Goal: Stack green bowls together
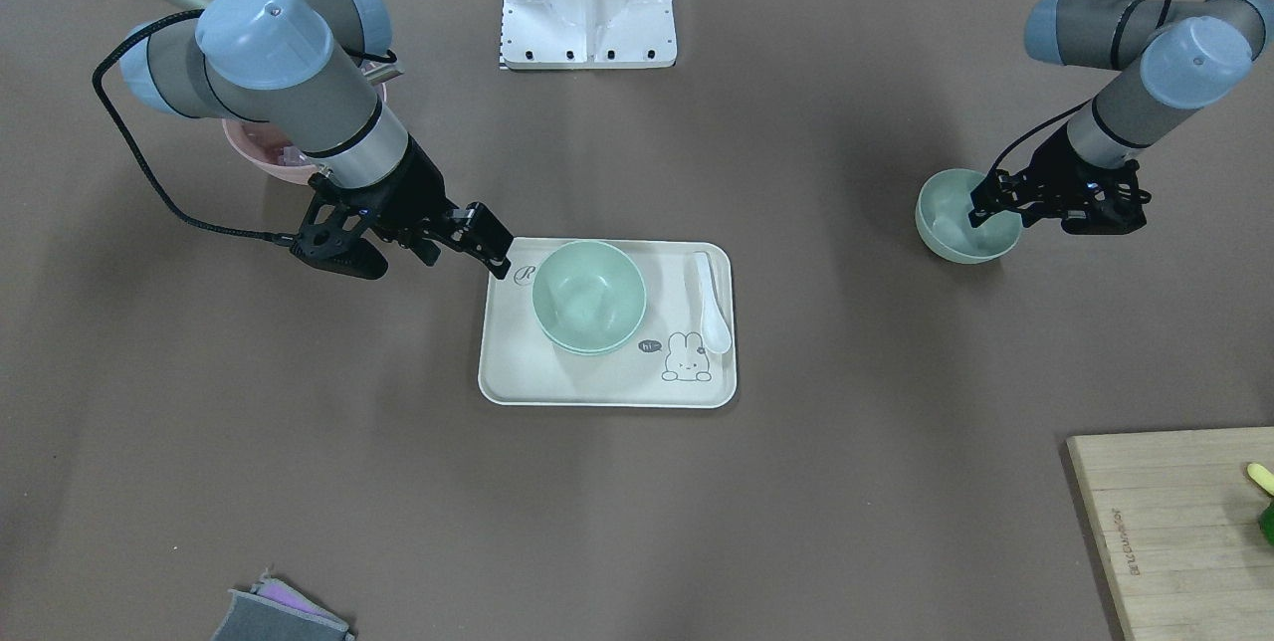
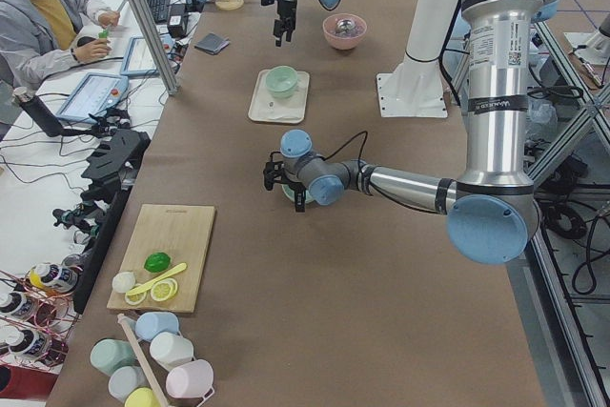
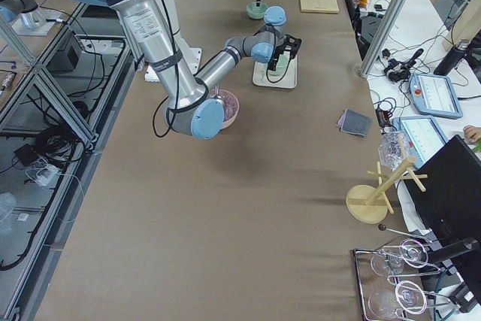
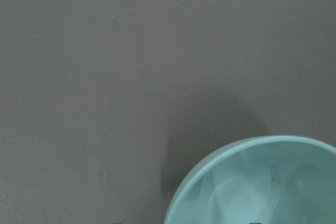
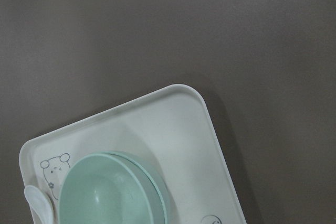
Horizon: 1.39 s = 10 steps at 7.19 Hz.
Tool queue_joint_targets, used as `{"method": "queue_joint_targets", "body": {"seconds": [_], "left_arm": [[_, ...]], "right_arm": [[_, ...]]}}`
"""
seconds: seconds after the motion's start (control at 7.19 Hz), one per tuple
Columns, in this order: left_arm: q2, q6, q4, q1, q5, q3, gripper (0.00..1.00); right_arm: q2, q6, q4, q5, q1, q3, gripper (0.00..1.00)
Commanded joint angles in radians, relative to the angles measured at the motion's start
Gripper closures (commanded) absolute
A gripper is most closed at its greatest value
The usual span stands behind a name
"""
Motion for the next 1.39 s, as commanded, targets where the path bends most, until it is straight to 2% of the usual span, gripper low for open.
{"method": "queue_joint_targets", "body": {"seconds": [0.0, 0.28, 0.56, 0.7, 0.97, 1.25], "left_arm": [[-0.029, 0.0, 0.001, 0.003, -0.006, -0.001, 1.0], [-0.098, -0.02, 0.012, 0.003, -0.015, -0.022, 1.0], [-0.295, -0.28, 0.047, 0.049, -0.032, -0.027, 1.0], [-0.408, -0.381, 0.102, 0.096, -0.024, -0.024, 1.0], [-0.629, -0.489, 0.273, 0.115, -0.021, -0.022, 1.0], [-0.722, -0.51, 0.315, 0.147, 0.042, 0.013, 1.0]], "right_arm": [[-0.013, -0.001, -0.002, 0.001, 0.005, 0.013, 0.0], [-0.098, -0.052, -0.003, 0.027, 0.035, 0.069, 0.0], [-0.183, -0.177, -0.003, 0.111, 0.113, 0.085, 0.0], [-0.221, -0.264, -0.005, 0.112, 0.133, 0.077, 0.0], [-0.307, -0.444, -0.014, 0.119, 0.198, 0.074, 0.0], [-0.391, -0.584, -0.008, 0.15, 0.253, 0.071, 0.0]]}}
